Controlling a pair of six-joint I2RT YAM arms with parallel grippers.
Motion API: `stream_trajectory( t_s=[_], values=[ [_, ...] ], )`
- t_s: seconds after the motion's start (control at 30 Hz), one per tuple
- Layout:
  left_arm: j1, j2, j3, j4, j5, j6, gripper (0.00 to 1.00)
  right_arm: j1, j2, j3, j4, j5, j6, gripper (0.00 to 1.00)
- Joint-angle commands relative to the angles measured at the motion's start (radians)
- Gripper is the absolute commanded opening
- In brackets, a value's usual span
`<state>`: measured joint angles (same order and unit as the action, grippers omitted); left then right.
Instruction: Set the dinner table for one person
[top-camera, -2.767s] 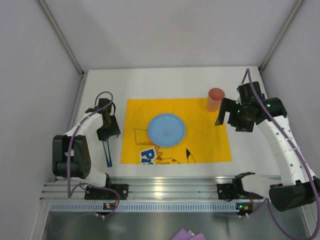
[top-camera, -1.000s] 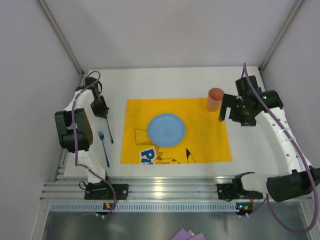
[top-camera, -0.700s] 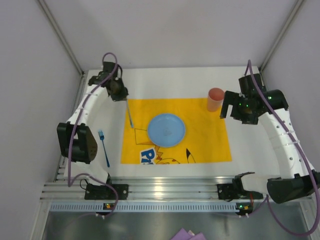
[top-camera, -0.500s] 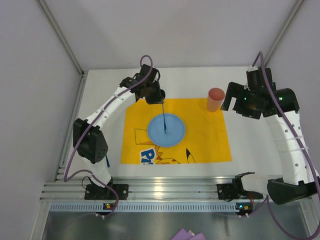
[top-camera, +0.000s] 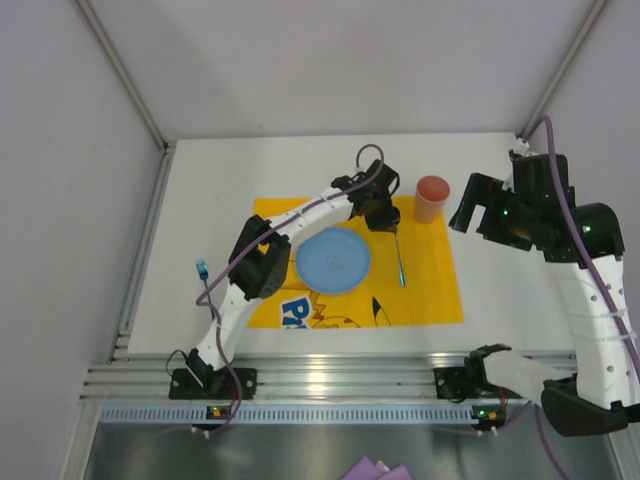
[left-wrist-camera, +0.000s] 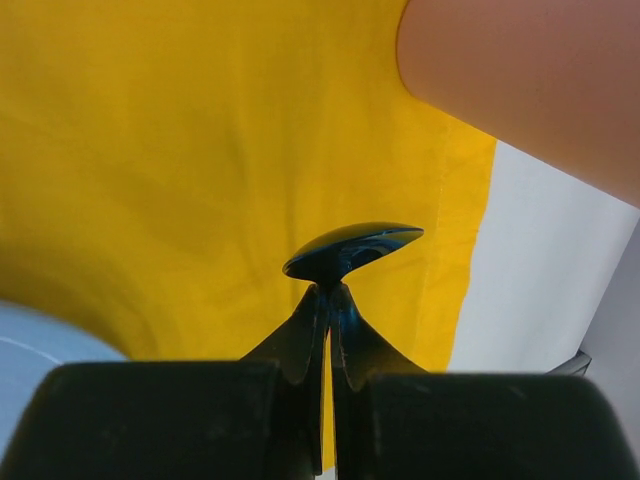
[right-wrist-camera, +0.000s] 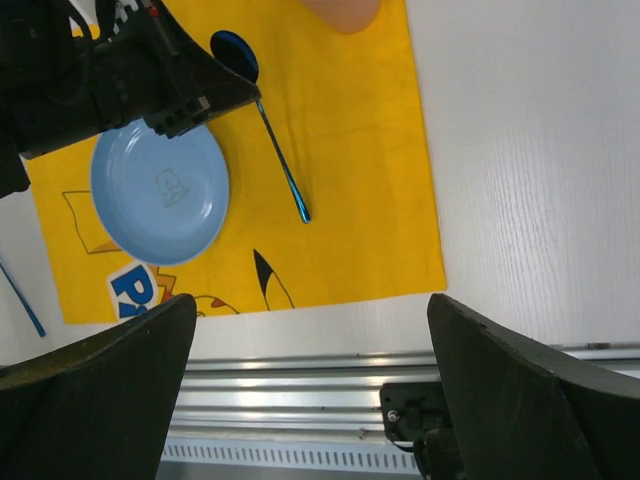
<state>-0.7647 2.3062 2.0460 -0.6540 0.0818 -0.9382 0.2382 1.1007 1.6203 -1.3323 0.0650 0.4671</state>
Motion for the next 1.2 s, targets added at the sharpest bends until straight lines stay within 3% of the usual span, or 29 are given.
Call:
stream_trajectory(
  t_s=[0.0, 0.2, 0.37, 0.43, 0.47, 0.6, 0.67, 0.73, 0.77, 0.83, 0.87, 0.97, 1.0, 1.07, 1.17],
  values=[
    [-0.016, 0.027, 0.081, 0.068, 0.019, -0.057, 0.0, -0.004, -0.035, -0.019, -0.153, 0.033, -0.024, 1.0],
    [-0.041, 0.096, 0.086, 0.099, 0.049, -0.048, 0.01, -0.005, -0.041, -0.054, -0.146, 0.041, -0.051, 1.0],
    [-0.048, 0.09, 0.114, 0.129, 0.053, -0.004, 0.3, -0.004, -0.036, -0.074, -0.125, 0.01, -0.058, 1.0],
    [-0.045, 0.087, 0.158, 0.1, 0.042, 0.027, 0.44, 0.0, -0.025, -0.074, -0.116, -0.007, -0.056, 1.0],
    [-0.045, 0.076, 0.173, 0.085, 0.033, 0.033, 0.57, 0.001, -0.022, -0.071, -0.114, -0.01, -0.058, 1.0],
    [-0.045, -0.02, 0.191, 0.016, -0.011, 0.094, 0.63, 0.01, -0.006, -0.047, -0.108, -0.017, -0.058, 1.0],
    [-0.041, -0.124, 0.181, -0.08, -0.114, 0.133, 0.63, 0.012, -0.002, -0.037, -0.108, -0.024, -0.056, 1.0],
    [-0.018, -0.283, 0.084, -0.163, -0.227, 0.173, 0.64, 0.013, -0.001, -0.027, -0.108, -0.033, -0.058, 1.0],
    [-0.002, -0.347, -0.061, -0.176, -0.244, 0.183, 0.65, 0.015, -0.002, -0.025, -0.108, -0.033, -0.056, 1.0],
    [0.085, -0.527, -0.235, -0.208, -0.252, 0.213, 0.65, 0.018, -0.005, -0.025, -0.105, -0.045, -0.054, 1.0],
    [0.128, -0.581, -0.412, -0.226, -0.257, 0.222, 0.65, 0.018, -0.01, -0.026, -0.099, -0.054, -0.053, 1.0],
    [0.342, -0.77, -0.727, -0.294, -0.258, 0.268, 0.63, 0.021, -0.009, -0.034, -0.093, -0.06, -0.048, 1.0],
    [0.451, -0.813, -0.795, -0.299, -0.272, 0.31, 0.62, 0.023, -0.01, -0.037, -0.09, -0.086, -0.047, 1.0],
    [0.534, -0.918, -0.948, -0.306, -0.309, 0.357, 0.62, 0.027, -0.006, -0.04, -0.085, -0.094, -0.042, 1.0],
    [0.648, -0.959, -1.024, -0.343, -0.341, 0.406, 0.62, 0.039, 0.002, -0.051, -0.074, -0.102, -0.039, 1.0]
  ],
)
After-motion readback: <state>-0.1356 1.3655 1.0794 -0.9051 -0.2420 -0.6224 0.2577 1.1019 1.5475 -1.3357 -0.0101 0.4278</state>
